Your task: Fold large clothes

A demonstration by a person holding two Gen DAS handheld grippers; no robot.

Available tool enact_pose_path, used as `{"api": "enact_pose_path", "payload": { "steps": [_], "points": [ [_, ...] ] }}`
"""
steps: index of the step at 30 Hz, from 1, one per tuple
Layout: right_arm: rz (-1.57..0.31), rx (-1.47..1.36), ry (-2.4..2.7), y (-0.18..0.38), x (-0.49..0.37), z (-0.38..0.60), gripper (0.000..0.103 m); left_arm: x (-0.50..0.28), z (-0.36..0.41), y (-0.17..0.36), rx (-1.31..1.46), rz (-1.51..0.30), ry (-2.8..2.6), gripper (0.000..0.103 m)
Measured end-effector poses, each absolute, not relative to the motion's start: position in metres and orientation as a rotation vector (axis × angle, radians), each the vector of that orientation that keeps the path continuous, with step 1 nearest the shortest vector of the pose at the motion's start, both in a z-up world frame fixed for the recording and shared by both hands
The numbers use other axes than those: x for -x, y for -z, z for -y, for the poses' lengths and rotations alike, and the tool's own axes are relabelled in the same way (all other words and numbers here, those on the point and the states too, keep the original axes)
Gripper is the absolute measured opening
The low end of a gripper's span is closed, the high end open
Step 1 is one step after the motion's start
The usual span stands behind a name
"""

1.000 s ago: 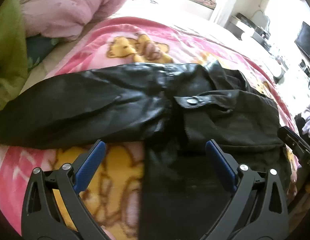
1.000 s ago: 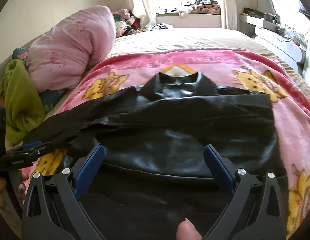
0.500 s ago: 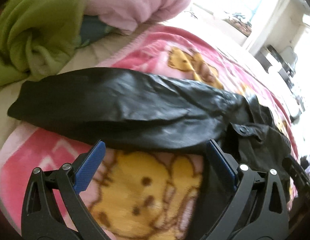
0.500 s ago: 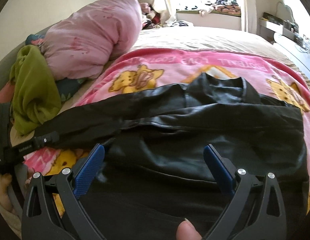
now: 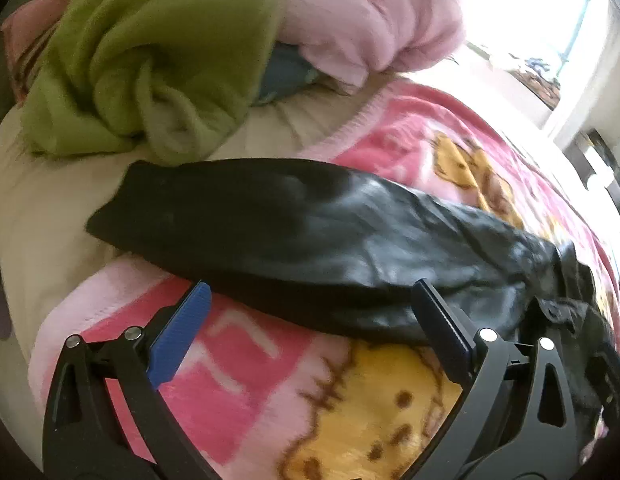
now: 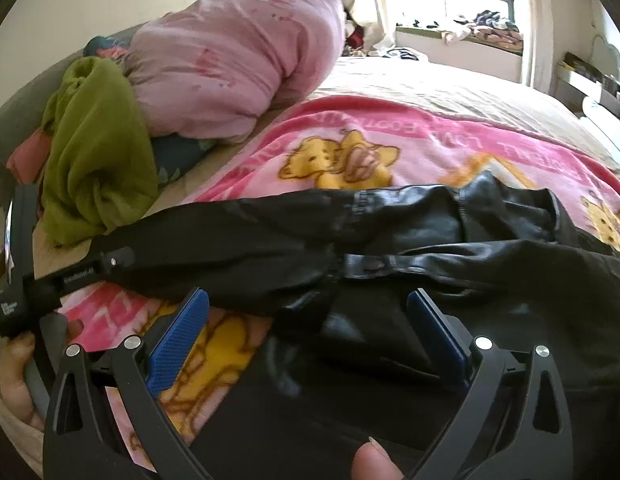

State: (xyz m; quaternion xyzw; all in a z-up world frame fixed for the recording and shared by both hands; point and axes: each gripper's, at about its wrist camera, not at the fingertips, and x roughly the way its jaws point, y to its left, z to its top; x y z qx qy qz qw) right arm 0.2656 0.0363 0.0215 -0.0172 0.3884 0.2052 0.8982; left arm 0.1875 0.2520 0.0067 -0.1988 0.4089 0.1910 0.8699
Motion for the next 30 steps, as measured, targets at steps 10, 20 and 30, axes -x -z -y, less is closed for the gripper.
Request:
{"api": "enact_pose_path", "payload": {
  "steps": [10,20,30],
  "points": [
    [-0.829,0.058,-0.483,-0.010,-0.267,-0.072,0.099,-0.183,-0.295,0.010,0.539,-0.874,-0.486,0.094],
    [-0.834,0.038,-0.487,-0.009,-0.266,-0.065,0.099,-0.180,-0.331,0.046,0.762,-0.915,-0.533,0.094],
    [-0.833,0.031,-0.440,-0.010,-0.257,-0.025,0.099,-0.190,-0.332,0.038,0.722,-0.750,-0.586,0.027]
  ]
}}
